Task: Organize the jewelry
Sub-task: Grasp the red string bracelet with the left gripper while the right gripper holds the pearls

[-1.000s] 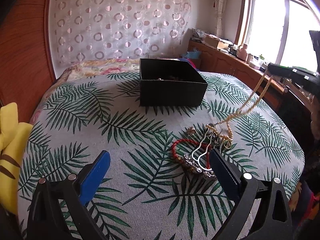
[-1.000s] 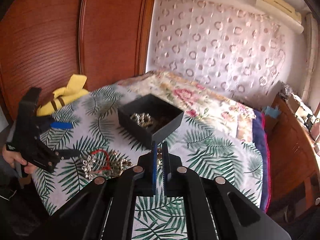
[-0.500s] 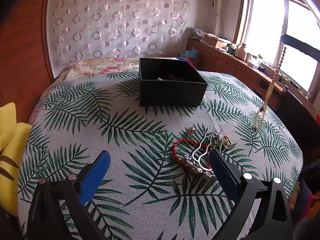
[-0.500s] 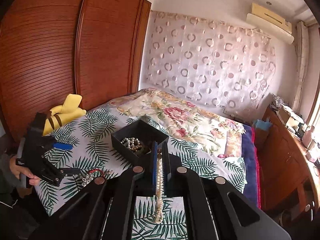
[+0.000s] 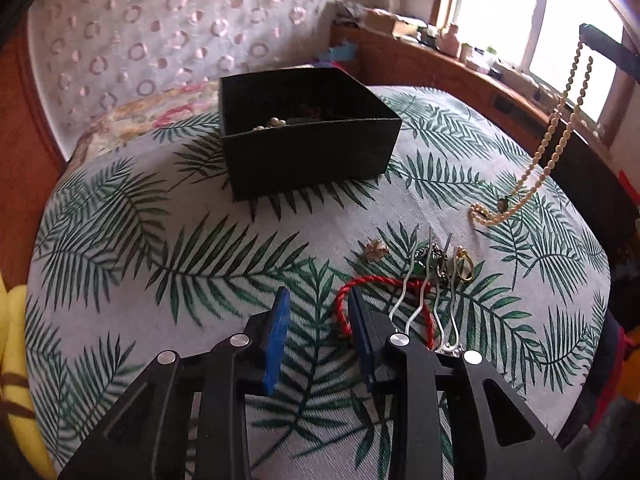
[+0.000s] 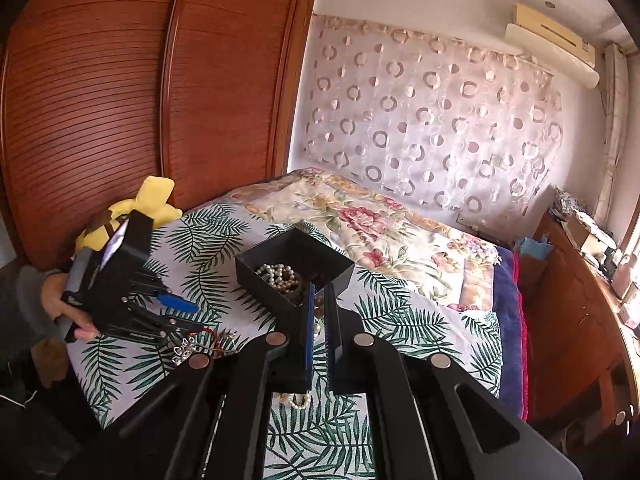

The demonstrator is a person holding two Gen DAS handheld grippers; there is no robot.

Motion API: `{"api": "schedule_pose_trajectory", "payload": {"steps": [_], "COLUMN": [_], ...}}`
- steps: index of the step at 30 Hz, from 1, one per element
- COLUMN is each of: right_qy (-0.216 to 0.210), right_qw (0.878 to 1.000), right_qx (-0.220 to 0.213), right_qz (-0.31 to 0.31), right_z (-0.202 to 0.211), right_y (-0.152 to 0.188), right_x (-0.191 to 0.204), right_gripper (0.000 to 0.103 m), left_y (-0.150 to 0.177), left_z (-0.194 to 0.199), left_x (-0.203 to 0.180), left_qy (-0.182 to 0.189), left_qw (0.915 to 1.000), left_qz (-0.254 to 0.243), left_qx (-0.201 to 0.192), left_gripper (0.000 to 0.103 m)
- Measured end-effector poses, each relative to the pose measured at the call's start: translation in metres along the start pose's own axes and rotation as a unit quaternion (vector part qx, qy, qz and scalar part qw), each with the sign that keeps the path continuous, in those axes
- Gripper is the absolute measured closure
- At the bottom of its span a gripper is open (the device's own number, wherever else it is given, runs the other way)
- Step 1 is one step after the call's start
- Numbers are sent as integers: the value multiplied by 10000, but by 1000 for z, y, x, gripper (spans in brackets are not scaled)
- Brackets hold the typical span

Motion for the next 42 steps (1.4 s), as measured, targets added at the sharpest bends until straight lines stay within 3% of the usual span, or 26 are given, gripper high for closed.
{"api": "schedule_pose_trajectory", "payload": {"steps": [5, 8, 9, 13, 22, 30, 42], "right_qy": [14, 8, 6, -1, -1, 0, -4], "right_qw": [10000, 10000, 10000, 10000, 10000, 10000, 10000], "right_qx": [5, -1, -1, -1, -15, -54, -97], "right_qz": [-23, -37, -34, -29, -40, 3, 22], "right_z": [-1, 0, 0, 1, 1, 1, 5], "right_y": [1, 2, 2, 2, 3, -2, -4], "right_x": [0, -1, -2, -2, -2, 7, 6], "right_gripper": [97, 97, 97, 97, 97, 97, 97], "left_y": [-2, -4, -4, -4, -25, -43, -51], "left_z": [-7, -8, -9, -5, 55, 95, 110], "left_x": [-6, -9, -10, -12, -10, -16, -21], "left_qy": [-7, -78, -28, -31, -166, -167, -149], "left_qw": [9994, 9990, 9990, 9988, 9973, 9929, 9908], "left_qz": [-284, -404, -416, -471, -236, -234, -253], "left_qx": [175, 162, 165, 115, -681, -1153, -1323], "left_gripper": [77, 88, 101, 101, 102, 102, 102]}}
Point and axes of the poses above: each gripper's, at about its wrist camera, not at the fingertips, and z roughly against the way its jaws point, x to its left, y to its underside, the point moved 5 cm from there along -z, roughly the way its jaws point, and after that the axes turned 2 degrees about -y, right-handed, at the moved point
